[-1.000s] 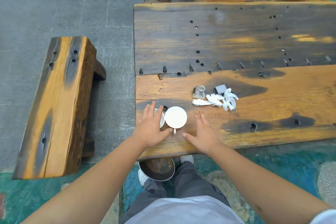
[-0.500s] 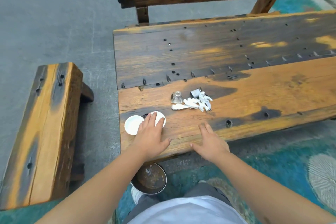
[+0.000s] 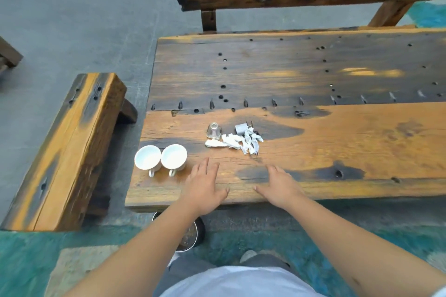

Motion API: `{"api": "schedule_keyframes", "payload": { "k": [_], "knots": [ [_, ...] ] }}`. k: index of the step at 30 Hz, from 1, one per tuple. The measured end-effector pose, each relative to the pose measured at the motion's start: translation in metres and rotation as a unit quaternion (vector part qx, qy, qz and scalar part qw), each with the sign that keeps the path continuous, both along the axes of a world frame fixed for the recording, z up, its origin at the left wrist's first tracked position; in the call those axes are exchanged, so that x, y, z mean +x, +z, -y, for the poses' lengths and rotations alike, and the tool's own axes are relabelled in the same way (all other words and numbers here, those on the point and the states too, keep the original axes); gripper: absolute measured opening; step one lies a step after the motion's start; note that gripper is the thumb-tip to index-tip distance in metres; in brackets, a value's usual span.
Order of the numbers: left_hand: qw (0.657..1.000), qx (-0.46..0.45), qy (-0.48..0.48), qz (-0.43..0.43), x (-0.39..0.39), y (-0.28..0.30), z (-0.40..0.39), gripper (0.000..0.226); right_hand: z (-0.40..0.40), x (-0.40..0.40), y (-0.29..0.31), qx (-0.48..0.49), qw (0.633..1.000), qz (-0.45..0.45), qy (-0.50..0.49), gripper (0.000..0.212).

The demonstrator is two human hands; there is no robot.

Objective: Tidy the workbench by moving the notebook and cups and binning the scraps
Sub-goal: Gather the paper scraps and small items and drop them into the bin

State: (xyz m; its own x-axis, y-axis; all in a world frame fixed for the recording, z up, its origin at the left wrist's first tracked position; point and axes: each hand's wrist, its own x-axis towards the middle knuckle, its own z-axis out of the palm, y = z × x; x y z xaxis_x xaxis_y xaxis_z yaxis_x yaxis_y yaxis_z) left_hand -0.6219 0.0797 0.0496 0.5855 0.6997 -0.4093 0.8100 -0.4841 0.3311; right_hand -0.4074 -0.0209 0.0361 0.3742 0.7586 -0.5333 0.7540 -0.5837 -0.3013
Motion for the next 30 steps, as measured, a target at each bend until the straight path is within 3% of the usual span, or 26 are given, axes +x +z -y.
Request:
{"api": "schedule_keyframes", "payload": {
  "k": [9, 16, 25, 30],
  "knots": [
    [1.000, -0.025, 0.005, 0.015, 0.039, 0.000, -0.016, 0.075, -0.015, 0.034, -0.012, -0.009, 0.999, -0.036, -0.025, 0.086],
    [0.997, -0.074, 0.016, 0.009, 0.066, -0.047, -0.073, 0.076, -0.070, 0.043, -0.041, -0.028, 0.995, -0.053, -0.075, 0.082],
    [0.991, -0.115, -0.027, -0.070, 0.085, -0.100, -0.110, 0.088, -0.139, 0.058, -0.076, 0.009, 0.980, -0.084, -0.178, 0.093],
    [0.990, -0.140, -0.018, -0.020, 0.089, -0.109, -0.109, 0.077, -0.165, 0.061, -0.096, 0.019, 0.942, -0.163, -0.292, 0.088]
  ]
}}
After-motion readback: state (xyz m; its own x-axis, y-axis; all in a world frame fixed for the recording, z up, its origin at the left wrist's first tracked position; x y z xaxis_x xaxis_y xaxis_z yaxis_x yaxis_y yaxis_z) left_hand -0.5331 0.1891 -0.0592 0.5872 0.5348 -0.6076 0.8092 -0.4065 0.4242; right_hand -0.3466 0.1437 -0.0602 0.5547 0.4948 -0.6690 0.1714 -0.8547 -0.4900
